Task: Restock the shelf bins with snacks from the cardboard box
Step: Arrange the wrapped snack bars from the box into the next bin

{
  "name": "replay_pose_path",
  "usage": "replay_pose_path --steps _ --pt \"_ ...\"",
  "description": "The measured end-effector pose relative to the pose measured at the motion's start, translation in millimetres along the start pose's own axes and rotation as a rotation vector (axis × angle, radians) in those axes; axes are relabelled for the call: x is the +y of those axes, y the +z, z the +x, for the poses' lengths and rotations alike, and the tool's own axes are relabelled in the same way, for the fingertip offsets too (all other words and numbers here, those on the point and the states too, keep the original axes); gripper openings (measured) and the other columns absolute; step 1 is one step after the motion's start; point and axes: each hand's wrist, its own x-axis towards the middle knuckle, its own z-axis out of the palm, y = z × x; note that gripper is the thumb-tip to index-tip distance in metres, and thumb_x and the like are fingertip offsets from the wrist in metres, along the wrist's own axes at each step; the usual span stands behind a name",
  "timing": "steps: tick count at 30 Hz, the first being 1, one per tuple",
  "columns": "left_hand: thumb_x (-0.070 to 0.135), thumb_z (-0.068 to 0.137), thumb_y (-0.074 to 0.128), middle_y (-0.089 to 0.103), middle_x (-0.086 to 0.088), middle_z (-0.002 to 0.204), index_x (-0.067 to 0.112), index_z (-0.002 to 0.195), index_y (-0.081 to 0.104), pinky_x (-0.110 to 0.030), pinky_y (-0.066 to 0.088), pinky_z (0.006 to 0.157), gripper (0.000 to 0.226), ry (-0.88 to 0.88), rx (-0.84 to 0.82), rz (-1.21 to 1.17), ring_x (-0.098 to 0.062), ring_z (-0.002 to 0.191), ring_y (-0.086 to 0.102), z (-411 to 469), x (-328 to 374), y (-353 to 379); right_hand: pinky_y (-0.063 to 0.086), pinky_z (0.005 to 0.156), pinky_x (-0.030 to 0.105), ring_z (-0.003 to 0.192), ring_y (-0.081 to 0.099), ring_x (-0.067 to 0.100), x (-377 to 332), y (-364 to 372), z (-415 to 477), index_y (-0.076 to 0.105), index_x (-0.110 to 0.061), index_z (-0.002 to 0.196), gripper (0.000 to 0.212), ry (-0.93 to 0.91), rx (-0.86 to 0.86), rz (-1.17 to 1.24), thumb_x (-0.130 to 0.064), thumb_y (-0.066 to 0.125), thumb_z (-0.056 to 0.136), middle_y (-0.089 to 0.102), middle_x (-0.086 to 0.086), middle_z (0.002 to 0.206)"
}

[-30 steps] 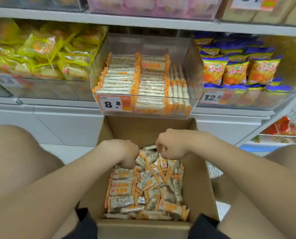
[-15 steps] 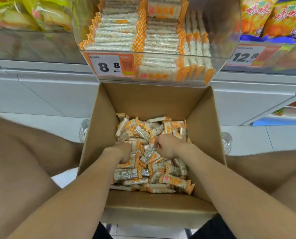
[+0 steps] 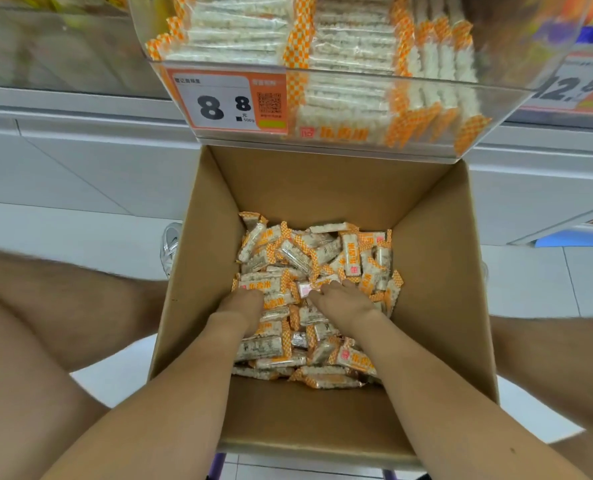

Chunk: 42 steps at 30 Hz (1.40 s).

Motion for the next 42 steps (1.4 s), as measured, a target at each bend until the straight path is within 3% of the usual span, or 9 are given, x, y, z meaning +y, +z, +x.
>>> replay_pose_path --steps 5,9,11,17,21,31,34,37,42 --pt "0.0 0.103 0.047 0.053 -0.011 0.139 0.018 0.14 0.05 -0.038 0.051 0.095 0.041 0.058 0.002 -0.183 -0.03 0.121 0.057 7.8 -3.7 0.9 0.044 0.079 0.043 0.092 0.062 0.034 18.1 -10.8 -11.0 0.042 -0.017 0.144 0.044 0.179 0.038 0.588 -0.008 0.048 0.101 0.065 0.014 0.106" --pt "0.002 0.105 0.045 0.054 -0.007 0.107 0.017 0.092 0.056 -0.033 0.045 0.086 0.022 0.075 0.161 -0.448 -0.021 0.095 0.041 3.1 4.3 -8.5 0.032 0.054 0.034 0.057 0.043 0.021 38.6 -19.9 -25.9 0.052 -0.016 0.139 0.039 0.341 0.078 1.059 -0.006 0.04 0.104 0.056 0.009 0.08" --pt "0.016 0.11 0.05 0.062 0.0 0.118 0.015 0.092 0.065 -0.03 0.047 0.09 0.022 0.101 0.194 -0.651 -0.018 0.127 0.058 -6.3 7.9 -17.4 0.028 0.05 0.03 0.053 0.037 0.018 43.0 -28.2 -36.4 0.054 -0.014 0.135 0.037 0.376 0.123 1.154 -0.004 0.039 0.103 0.052 0.005 0.072" --pt "0.027 0.112 0.048 0.056 0.0 0.15 0.013 0.137 0.066 -0.041 0.059 0.09 0.034 0.191 0.188 -1.066 -0.016 0.123 0.056 -45.6 25.2 -54.4 0.034 0.05 0.026 0.053 0.044 0.017 31.4 -66.8 -64.2 0.064 -0.019 0.108 0.014 0.2 0.303 1.247 -0.021 0.05 0.105 0.057 -0.004 0.078" --pt "0.034 0.11 0.054 0.071 -0.013 0.127 0.011 0.126 0.073 -0.036 0.05 0.081 0.034 0.292 0.049 -1.364 -0.022 0.099 0.064 -81.3 38.5 -90.0 0.046 0.072 0.021 0.09 0.061 -0.002 22.8 -93.1 -84.3 0.073 -0.026 0.1 0.011 0.117 0.522 1.088 -0.024 0.065 0.093 0.066 -0.011 0.107" --pt "0.056 0.078 0.086 0.073 0.014 0.102 0.044 0.111 0.072 -0.041 0.058 0.083 0.038 0.616 0.424 -0.476 -0.012 0.085 0.069 -190.2 46.2 -178.4 0.048 0.089 0.039 0.103 0.056 0.013 13.8 -153.1 -162.3 0.042 -0.027 0.142 0.046 -0.12 0.782 0.476 -0.04 0.05 0.098 0.059 -0.006 0.119" --pt "0.047 0.084 0.086 0.071 0.02 0.099 0.04 0.114 0.073 -0.026 0.048 0.069 0.033 0.748 0.531 -0.473 -0.005 0.073 0.06 -228.9 52.5 -213.9 0.05 0.086 0.033 0.103 0.062 0.007 15.7 -182.5 -186.8 0.039 -0.03 0.148 0.05 -0.15 0.936 0.616 -0.036 0.054 0.101 0.061 -0.011 0.129" --pt "0.045 0.087 0.085 0.074 0.0 0.112 0.038 0.118 0.073 -0.047 0.057 0.083 0.035 0.828 0.627 -0.519 -0.029 0.095 0.067 -253.9 54.4 -248.7 0.045 0.099 0.023 0.122 0.059 0.006 28.1 -219.9 -200.8 0.05 -0.022 0.146 0.051 -0.168 1.14 0.545 -0.034 0.058 0.098 0.062 -0.01 0.136" --pt "0.048 0.097 0.07 0.066 0.009 0.129 0.031 0.141 0.055 -0.036 0.059 0.093 0.05 0.732 0.989 -0.41 -0.007 0.113 0.066 -249.2 55.1 -289.3 0.044 0.103 0.033 0.12 0.056 0.015 63.9 -282.4 -200.9 0.054 -0.018 0.145 0.045 -0.069 1.216 0.383 -0.035 0.054 0.103 0.061 -0.003 0.132"
